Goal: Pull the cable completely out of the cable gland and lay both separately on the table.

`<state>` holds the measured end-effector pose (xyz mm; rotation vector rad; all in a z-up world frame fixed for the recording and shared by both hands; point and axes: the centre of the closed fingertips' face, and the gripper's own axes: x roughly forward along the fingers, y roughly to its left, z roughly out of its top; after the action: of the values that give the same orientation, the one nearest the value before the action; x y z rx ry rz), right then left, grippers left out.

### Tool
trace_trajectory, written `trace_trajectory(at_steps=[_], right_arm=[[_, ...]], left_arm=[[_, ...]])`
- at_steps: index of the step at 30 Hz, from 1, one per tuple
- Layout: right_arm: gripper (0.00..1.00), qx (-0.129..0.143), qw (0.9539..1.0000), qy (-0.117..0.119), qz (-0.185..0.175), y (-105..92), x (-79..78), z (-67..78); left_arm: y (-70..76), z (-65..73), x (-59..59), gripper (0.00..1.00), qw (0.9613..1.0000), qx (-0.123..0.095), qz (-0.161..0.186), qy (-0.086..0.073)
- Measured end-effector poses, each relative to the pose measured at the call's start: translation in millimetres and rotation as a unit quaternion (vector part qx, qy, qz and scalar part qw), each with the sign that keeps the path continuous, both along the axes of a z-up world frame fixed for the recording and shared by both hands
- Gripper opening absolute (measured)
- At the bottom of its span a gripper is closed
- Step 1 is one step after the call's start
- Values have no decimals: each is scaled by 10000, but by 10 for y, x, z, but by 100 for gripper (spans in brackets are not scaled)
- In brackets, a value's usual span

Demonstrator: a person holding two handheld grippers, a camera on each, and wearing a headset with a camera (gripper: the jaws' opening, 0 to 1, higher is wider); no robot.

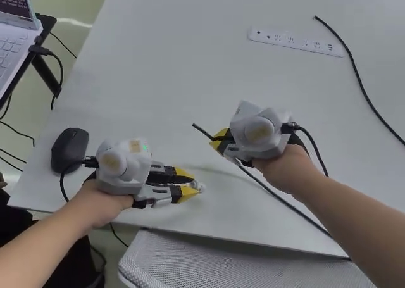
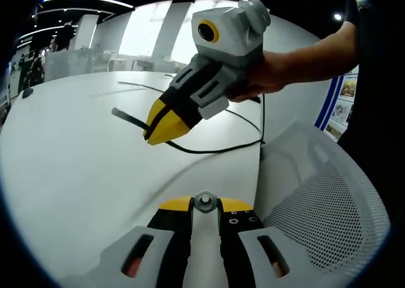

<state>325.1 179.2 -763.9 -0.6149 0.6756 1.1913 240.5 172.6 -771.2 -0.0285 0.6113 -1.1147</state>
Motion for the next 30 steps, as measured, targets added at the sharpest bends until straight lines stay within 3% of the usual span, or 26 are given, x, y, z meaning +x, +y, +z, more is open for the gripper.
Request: trace_trajectory(at_steps=[6,17,30], right_arm=[[0,-264,9990,110,334,90,-46,-273],[0,-533,9959,209,697,189,-171,-553],[0,-524,9961,284,646,202,-172,-610]], left_arm=[[50,-82,37,15,9997,-79,198,83],[140,-189,95,15,9988,-22,476,139],[223,-286,136,16,9984,137,539,123]])
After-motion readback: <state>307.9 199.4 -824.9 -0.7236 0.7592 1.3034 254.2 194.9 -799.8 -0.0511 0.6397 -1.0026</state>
